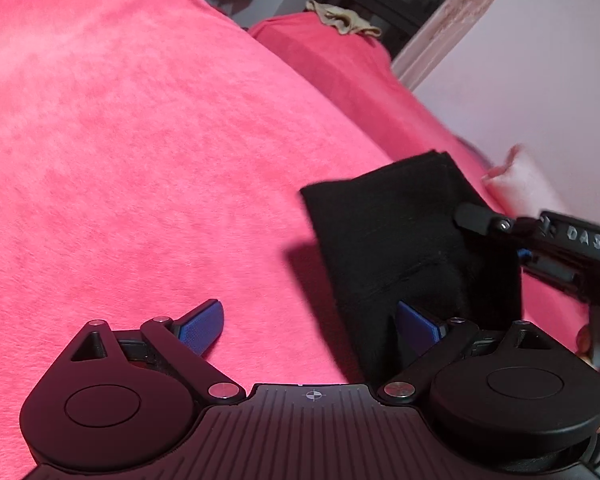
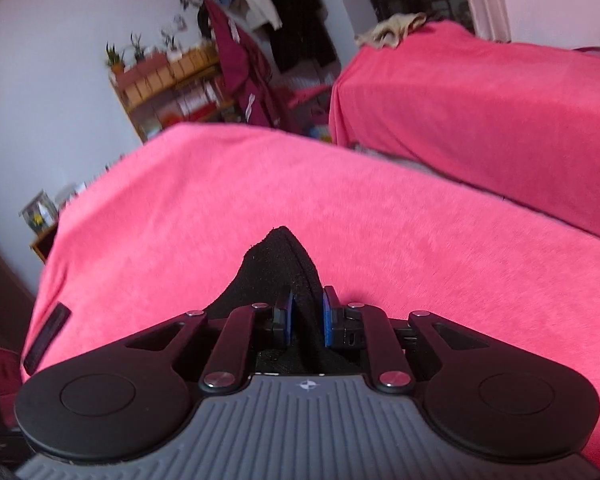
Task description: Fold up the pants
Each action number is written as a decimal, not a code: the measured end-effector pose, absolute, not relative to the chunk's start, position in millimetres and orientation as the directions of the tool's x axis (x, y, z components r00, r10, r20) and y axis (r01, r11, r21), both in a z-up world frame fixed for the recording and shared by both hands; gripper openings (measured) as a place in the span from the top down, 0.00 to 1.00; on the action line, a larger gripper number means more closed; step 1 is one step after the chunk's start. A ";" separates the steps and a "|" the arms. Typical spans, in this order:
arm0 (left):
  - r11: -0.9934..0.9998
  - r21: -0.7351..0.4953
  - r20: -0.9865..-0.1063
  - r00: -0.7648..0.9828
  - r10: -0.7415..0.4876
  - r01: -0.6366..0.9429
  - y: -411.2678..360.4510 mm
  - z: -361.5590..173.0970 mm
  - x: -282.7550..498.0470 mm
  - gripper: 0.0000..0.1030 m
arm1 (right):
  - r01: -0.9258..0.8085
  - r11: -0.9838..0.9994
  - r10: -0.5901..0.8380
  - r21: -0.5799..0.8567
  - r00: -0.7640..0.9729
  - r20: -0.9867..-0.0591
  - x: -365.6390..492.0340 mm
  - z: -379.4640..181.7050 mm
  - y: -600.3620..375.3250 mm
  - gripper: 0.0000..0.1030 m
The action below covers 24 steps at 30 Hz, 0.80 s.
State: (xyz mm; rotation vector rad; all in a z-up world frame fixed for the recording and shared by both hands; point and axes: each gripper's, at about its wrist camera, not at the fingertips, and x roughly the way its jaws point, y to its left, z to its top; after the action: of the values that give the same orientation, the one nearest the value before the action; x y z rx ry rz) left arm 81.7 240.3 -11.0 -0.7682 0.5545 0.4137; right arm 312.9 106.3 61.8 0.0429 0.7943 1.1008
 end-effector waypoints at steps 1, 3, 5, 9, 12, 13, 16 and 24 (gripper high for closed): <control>0.651 -0.562 -0.590 0.799 0.117 -0.511 241.3 -12.0 82.2 0.00 | -0.772 0.484 0.811 0.412 0.220 -0.542 315.7 65.1 103.6 0.83; 0.657 -0.590 -0.568 0.820 0.075 -0.468 240.0 -12.9 84.9 0.00 | -0.756 0.484 0.824 0.441 0.225 -0.520 319.4 70.7 93.7 0.83; 0.682 -0.594 -0.554 0.832 0.037 -0.426 235.9 -12.0 90.5 0.00 | -0.747 0.476 0.836 0.464 0.222 -0.501 320.3 74.3 85.1 0.83; 0.720 -0.614 -0.524 0.849 -0.065 -0.324 225.9 -9.0 103.1 0.00 | -0.739 0.468 0.853 0.484 0.233 -0.467 316.2 85.1 64.6 0.83; 0.725 -0.671 -0.416 0.888 -0.195 -0.155 212.9 4.3 98.6 0.00 | -0.728 0.483 0.851 0.486 0.262 -0.455 314.8 95.9 50.8 0.83; 0.724 -0.685 -0.364 0.900 -0.240 -0.084 205.9 12.7 95.2 0.00 | -0.725 0.491 0.849 0.483 0.273 -0.453 314.3 100.3 43.5 0.83; 0.778 -0.624 -0.275 0.913 -0.300 0.068 169.0 43.2 86.7 0.00 | -0.715 0.512 0.844 0.476 0.316 -0.434 314.4 112.8 17.3 0.84; 0.847 -0.421 -0.356 0.799 -0.484 0.326 32.5 58.0 122.6 0.00 | -0.578 0.569 0.821 0.585 0.441 -0.363 321.9 102.0 -113.4 0.83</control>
State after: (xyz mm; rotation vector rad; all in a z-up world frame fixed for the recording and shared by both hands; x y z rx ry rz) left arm 122.6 32.5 58.0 -0.3514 0.4718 -0.4443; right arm 321.9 -113.4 102.0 0.4062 0.6740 0.8980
